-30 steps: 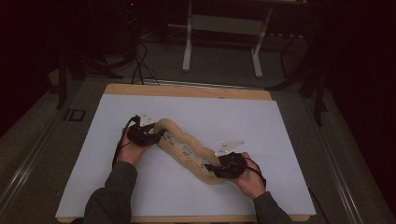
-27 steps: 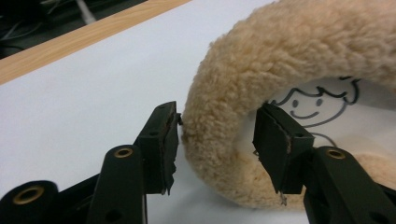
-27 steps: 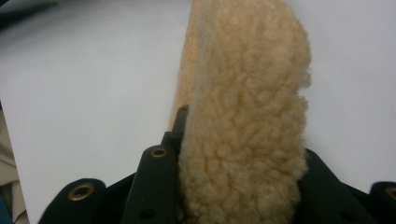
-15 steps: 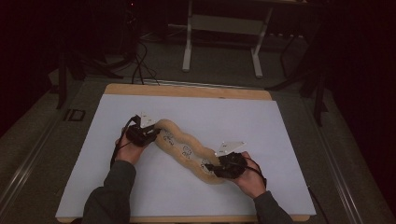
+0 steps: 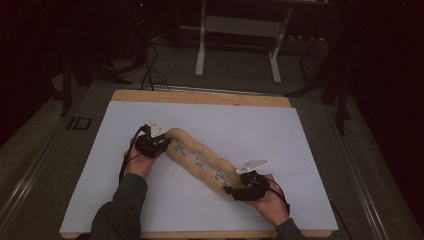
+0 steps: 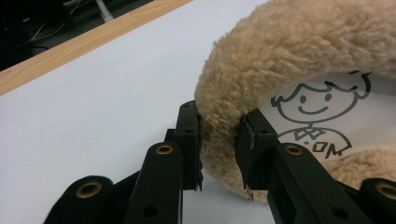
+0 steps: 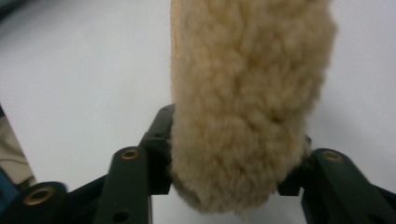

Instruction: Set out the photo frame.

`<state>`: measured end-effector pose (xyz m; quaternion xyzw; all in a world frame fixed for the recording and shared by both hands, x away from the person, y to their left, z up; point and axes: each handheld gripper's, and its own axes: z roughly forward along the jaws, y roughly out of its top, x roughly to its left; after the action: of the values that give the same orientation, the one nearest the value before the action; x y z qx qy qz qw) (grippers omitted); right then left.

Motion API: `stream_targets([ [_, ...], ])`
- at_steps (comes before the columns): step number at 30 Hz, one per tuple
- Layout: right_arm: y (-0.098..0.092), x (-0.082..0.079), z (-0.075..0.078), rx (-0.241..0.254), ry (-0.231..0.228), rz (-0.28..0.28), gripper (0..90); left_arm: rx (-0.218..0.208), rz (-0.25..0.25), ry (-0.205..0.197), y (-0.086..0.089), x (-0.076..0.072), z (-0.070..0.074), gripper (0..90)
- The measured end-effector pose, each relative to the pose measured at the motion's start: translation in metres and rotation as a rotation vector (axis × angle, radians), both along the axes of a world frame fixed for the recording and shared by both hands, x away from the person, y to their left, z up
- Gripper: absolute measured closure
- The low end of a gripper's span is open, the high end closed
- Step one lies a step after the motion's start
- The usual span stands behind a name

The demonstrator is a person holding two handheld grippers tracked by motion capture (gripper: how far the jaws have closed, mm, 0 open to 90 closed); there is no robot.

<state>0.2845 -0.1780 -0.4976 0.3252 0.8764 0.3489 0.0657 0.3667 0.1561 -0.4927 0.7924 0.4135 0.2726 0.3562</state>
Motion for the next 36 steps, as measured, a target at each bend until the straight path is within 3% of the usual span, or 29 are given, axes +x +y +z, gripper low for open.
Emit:
stream_targets([
  [1,-0.002,0.0,0.0,0.01,0.006,0.002,60.2,0.0,0.004,0.002,0.0,-0.001,0.0,72.8],
  [4,-0.003,0.001,0.002,0.013,-0.001,-0.014,63.9,-0.018,0.019,-0.005,0.003,-0.006,-0.002,72.8],
  [19,-0.02,0.022,0.012,0.059,-0.074,-0.162,64.6,-0.091,0.08,0.005,0.007,-0.029,-0.005,73.2],
  [27,-0.022,0.029,0.016,0.062,-0.101,-0.16,63.4,-0.109,0.123,-0.02,0.01,-0.043,-0.004,73.2],
  [31,-0.022,0.031,0.019,0.081,-0.114,-0.158,62.6,-0.11,0.136,-0.05,0.01,-0.05,0.001,73.1],
  [36,-0.024,0.031,0.026,0.114,-0.134,-0.165,61.7,-0.127,0.143,-0.052,0.011,-0.055,0.005,73.2],
])
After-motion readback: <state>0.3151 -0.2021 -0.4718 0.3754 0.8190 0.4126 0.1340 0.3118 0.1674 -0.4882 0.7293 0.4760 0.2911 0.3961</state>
